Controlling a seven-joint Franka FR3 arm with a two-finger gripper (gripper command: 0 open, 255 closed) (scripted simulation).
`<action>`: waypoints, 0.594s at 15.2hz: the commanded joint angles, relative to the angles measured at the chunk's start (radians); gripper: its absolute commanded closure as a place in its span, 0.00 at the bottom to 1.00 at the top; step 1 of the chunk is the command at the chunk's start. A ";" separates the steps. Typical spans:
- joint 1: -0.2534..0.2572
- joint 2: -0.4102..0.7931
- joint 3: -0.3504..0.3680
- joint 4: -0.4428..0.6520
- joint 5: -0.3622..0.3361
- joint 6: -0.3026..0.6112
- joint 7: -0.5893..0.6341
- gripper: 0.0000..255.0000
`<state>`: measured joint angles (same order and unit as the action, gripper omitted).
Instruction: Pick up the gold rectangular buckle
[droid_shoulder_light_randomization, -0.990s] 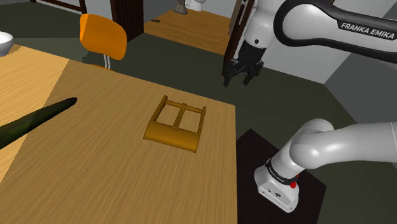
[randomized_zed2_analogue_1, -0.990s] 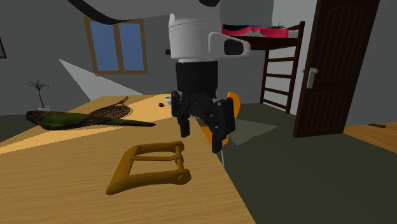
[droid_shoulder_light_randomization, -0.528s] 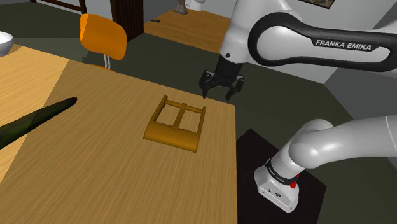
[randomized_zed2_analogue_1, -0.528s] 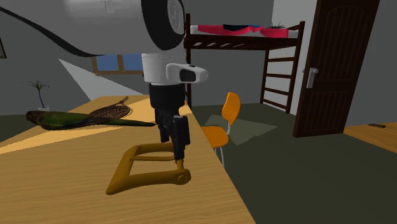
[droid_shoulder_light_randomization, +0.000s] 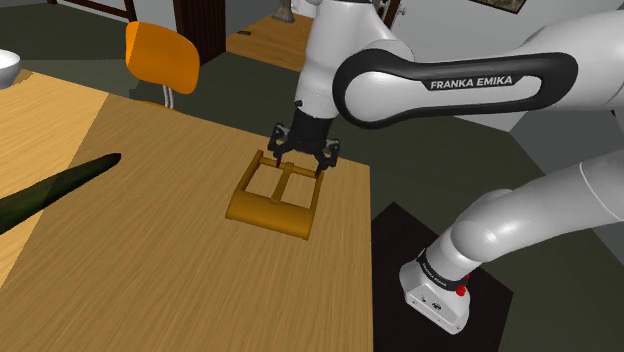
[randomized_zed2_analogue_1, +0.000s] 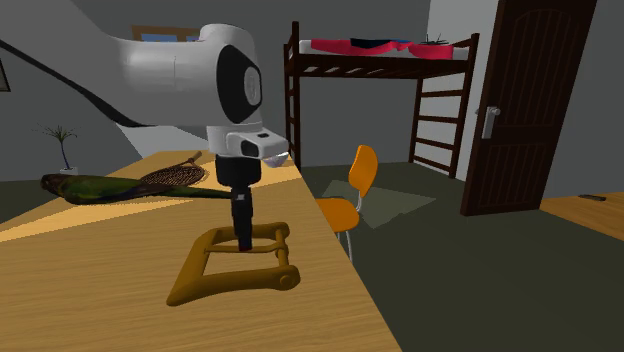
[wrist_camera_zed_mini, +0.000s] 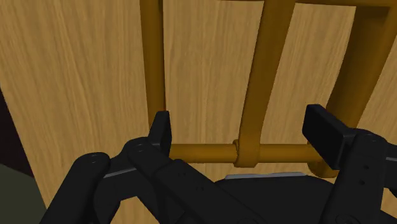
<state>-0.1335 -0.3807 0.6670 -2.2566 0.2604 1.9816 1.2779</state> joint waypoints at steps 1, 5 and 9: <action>-0.032 0.085 0.059 0.050 -0.030 0.038 0.116 0.00; -0.038 0.116 0.079 0.030 -0.042 0.087 0.142 0.00; -0.041 0.143 0.096 -0.012 -0.053 0.153 0.152 0.00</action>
<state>-0.1724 -0.2494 0.7564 -2.2561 0.2129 2.1110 1.4253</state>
